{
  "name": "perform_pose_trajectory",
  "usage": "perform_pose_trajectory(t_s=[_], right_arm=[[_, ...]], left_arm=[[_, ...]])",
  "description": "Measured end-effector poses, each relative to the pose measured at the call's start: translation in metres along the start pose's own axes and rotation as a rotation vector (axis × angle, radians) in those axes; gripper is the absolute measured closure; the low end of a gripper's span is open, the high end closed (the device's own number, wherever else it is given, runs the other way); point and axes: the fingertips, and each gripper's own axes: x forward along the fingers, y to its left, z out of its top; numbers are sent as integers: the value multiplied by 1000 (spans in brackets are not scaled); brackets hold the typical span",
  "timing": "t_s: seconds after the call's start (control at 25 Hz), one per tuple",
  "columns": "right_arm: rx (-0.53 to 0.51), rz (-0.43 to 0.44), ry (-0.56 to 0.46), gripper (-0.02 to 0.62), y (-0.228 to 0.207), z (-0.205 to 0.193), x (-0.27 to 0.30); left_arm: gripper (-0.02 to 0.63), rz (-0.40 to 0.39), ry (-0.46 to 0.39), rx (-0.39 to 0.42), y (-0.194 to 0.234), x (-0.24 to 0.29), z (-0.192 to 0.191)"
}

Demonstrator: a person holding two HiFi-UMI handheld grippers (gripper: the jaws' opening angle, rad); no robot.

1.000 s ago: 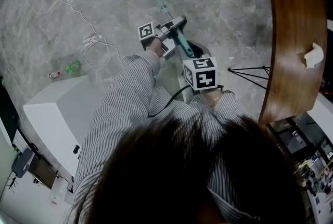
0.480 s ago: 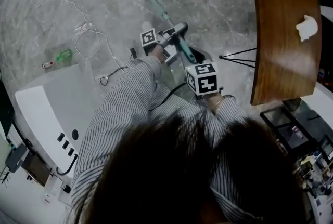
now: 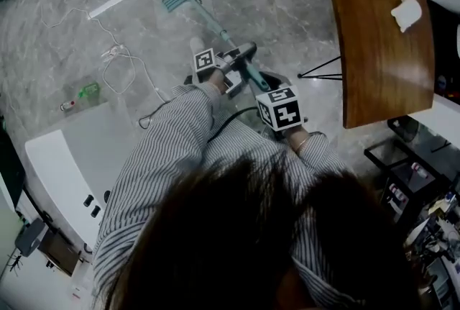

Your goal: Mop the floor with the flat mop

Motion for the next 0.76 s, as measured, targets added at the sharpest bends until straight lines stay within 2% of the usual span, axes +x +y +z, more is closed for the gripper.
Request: perform_pose_trajectory(t_s=[0.2, 0.36, 0.76], right_arm=[[-1, 12, 14, 476, 7, 12, 0], [5, 11, 15, 476, 5, 15, -5], [9, 8, 32, 476, 4, 12, 1]], left_arm=[[523, 67, 87, 14, -8, -1, -1], [518, 90, 144, 18, -11, 2, -8], [517, 70, 126, 13, -8, 1, -2]])
